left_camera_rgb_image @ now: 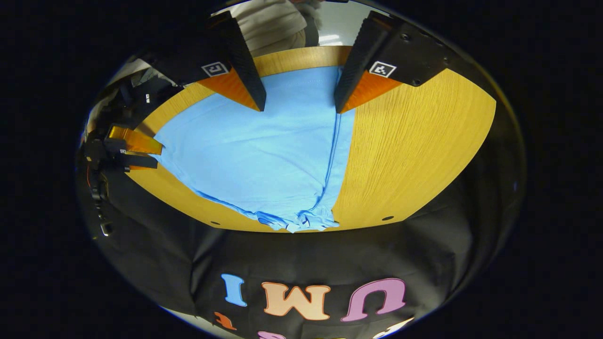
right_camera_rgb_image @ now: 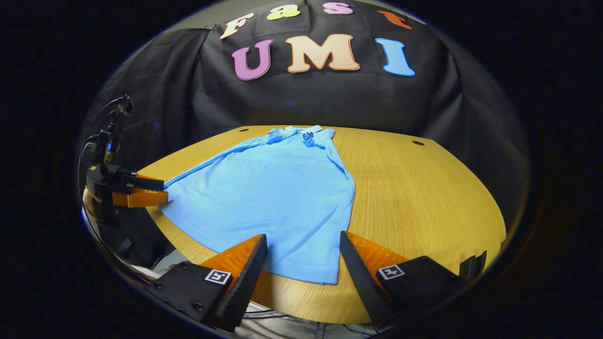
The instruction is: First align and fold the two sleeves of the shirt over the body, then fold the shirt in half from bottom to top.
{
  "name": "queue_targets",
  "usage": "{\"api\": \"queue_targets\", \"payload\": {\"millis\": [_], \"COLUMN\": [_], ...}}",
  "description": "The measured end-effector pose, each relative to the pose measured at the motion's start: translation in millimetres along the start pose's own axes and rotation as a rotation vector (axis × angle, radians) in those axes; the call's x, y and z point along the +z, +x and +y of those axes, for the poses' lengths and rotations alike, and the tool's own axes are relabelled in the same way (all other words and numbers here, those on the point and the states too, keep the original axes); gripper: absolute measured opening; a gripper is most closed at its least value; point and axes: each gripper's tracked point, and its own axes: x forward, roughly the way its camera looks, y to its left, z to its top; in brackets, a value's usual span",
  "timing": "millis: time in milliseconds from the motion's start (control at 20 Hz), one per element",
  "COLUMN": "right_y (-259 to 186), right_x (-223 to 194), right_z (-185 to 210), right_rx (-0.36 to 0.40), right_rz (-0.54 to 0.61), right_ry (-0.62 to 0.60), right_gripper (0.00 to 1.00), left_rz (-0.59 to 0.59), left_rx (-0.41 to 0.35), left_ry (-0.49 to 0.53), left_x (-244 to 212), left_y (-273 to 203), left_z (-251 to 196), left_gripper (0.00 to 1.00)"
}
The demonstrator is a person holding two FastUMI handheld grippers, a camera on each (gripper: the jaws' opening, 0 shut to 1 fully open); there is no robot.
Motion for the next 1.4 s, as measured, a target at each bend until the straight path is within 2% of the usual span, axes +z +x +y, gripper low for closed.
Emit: {"api": "queue_targets", "payload": {"millis": [50,150,200,250,300,350,400,450,500,550,600,700,750,1150,1400], "right_y": [2,2,2,3,4,3,4,3,3,4,5,7,9,13,21], "right_x": [0,1,1,0,-1,0,-1,0,1,1,2,4,4,24,66], "right_z": [3,8,10,13,16,20,25,27,29,31,31,31,29,29,18], "right_rx": [0.006,0.022,0.030,0.035,0.043,0.058,0.072,0.080,0.085,0.084,0.083,0.082,0.081,0.078,0.061], "right_rz": [-0.005,-0.007,-0.005,-0.003,-0.001,0.000,0.004,0.003,0.004,0.002,0.000,-0.004,-0.005,-0.039,-0.097], "right_ry": [-0.002,-0.012,-0.014,-0.015,-0.015,-0.017,-0.016,-0.018,-0.023,-0.026,-0.030,-0.018,0.003,0.051,0.112], "right_gripper": [0.89,0.75,0.71,0.63,0.58,0.51,0.45,0.29,0.24,0.14,0.11,0.11,0.03,0.03,0.03], "left_rz": [-0.001,-0.012,-0.015,-0.017,-0.016,-0.018,-0.021,-0.021,-0.024,-0.030,-0.032,-0.044,-0.053,-0.104,-0.155], "left_rx": [-0.004,-0.016,-0.023,-0.026,-0.037,-0.044,-0.048,-0.047,-0.048,-0.048,-0.049,-0.051,-0.054,-0.059,-0.085], "left_ry": [0.004,0.004,-0.005,-0.007,-0.007,-0.006,-0.001,0.007,0.015,0.020,0.017,-0.003,-0.011,0.003,-0.028], "left_x": [-1,3,4,6,6,7,8,8,8,9,8,9,11,38,71], "left_y": [0,3,5,7,6,7,9,9,10,10,12,12,12,16,27], "left_z": [-2,-4,-6,-6,-9,-11,-11,-11,-10,-10,-9,-9,-9,-4,1], "left_gripper": [0.91,0.81,0.61,0.48,0.31,0.23,0.11,0.07,0.04,0.04,0.01,0.00,0.00,0.00,0.00]}}
